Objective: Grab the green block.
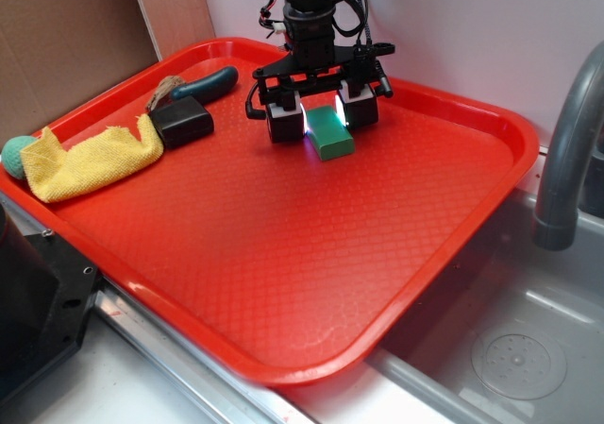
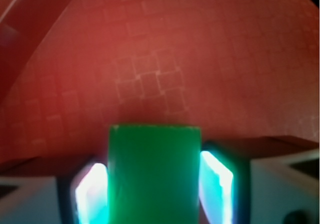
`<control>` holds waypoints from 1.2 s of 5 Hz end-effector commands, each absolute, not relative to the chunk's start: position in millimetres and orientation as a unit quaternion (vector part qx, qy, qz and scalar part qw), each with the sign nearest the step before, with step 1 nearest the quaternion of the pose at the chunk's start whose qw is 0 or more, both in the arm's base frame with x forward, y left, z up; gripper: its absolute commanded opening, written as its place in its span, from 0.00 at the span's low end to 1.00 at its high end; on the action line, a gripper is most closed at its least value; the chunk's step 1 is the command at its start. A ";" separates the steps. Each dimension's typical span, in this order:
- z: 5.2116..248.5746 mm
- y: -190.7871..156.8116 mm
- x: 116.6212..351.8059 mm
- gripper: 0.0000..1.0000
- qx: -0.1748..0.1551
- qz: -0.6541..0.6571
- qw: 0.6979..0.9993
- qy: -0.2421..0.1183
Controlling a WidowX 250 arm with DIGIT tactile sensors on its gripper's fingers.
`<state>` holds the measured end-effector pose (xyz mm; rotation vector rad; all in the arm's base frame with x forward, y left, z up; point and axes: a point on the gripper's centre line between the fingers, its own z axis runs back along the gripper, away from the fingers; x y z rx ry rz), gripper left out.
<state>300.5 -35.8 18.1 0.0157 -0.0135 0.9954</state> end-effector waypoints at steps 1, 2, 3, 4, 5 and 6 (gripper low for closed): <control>86.1 -19.5 276.6 0.00 -0.056 0.355 0.932 -0.057; 134.8 7.4 242.0 0.00 -0.057 0.231 0.958 -0.157; 185.2 19.1 231.6 0.00 -0.064 0.106 0.977 -0.173; 236.0 18.2 235.6 0.00 -0.057 0.085 0.984 -0.145; 236.0 7.2 246.5 0.00 -0.039 0.063 0.992 -0.099; 219.3 -2.8 238.8 0.00 -0.005 0.064 0.994 -0.089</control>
